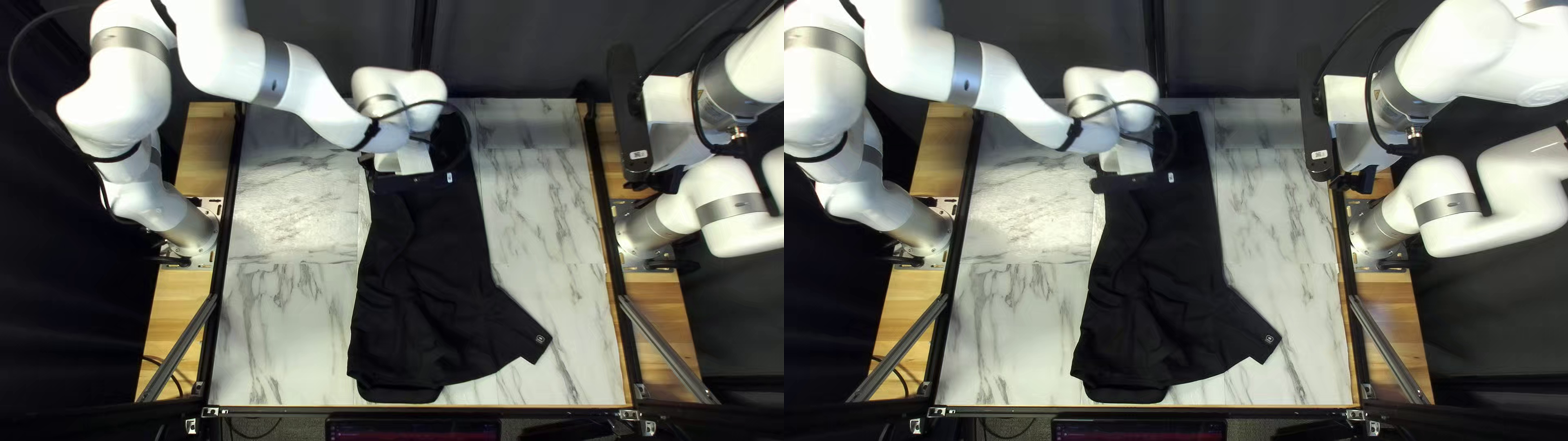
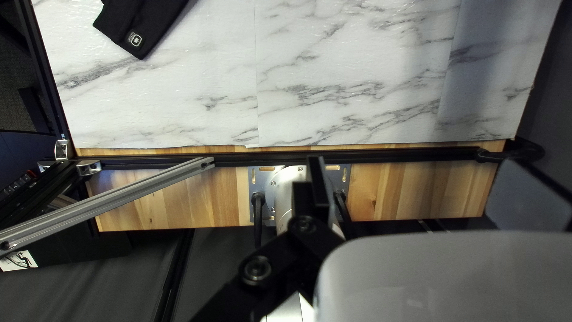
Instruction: Fold t-shirt
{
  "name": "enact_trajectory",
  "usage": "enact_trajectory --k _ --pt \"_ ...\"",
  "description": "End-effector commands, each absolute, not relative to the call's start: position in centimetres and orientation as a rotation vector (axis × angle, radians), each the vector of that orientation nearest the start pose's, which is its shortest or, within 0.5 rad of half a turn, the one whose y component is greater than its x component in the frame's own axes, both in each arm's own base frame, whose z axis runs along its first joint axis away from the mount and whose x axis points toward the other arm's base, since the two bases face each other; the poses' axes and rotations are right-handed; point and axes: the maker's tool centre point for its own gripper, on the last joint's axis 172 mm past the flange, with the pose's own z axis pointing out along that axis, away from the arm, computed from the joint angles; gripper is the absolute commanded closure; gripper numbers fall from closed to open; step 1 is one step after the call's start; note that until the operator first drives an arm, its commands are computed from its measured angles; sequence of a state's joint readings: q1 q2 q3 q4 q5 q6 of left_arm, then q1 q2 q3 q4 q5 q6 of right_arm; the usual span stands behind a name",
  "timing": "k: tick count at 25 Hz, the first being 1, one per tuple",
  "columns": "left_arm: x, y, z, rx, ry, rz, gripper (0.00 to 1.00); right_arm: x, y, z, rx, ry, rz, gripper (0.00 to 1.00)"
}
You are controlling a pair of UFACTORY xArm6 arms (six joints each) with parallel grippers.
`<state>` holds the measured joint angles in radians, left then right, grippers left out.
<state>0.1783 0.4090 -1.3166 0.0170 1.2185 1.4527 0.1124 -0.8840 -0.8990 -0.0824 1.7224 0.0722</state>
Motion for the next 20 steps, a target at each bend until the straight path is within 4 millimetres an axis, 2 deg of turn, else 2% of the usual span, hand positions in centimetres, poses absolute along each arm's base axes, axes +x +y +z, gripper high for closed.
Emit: enact_trajectory --k 1,5,9,12,16,20 --pt "46.3 8.2 7.3 -2.683 1.994 0.416 0.0 22.6 0.2 37.4 -3.215 -0.041 -0.109 0.0" --pt "46.6 7.8 6.6 -2.671 2.024 0.439 0.0 22.6 0.2 37.4 -3.215 -0.041 -0.109 0.0" --pt "46.0 7.5 5.9 -2.666 2.065 0.48 0.0 22.6 0.2 37.4 -3.215 -0.041 -0.109 0.0" --pt "45.0 7.3 5.3 -2.663 2.105 0.534 0.0 22.6 0.2 37.4 -3.215 -0.041 -0.109 0.0" --pt "43.1 7.7 6.1 -2.669 2.105 0.563 0.0 22.6 0.2 37.4 -3.215 -0.041 -0.109 0.0" --pt "40.5 8.1 7.0 -2.689 2.068 0.585 0.0 22.6 0.2 37.4 -3.215 -0.041 -0.109 0.0"
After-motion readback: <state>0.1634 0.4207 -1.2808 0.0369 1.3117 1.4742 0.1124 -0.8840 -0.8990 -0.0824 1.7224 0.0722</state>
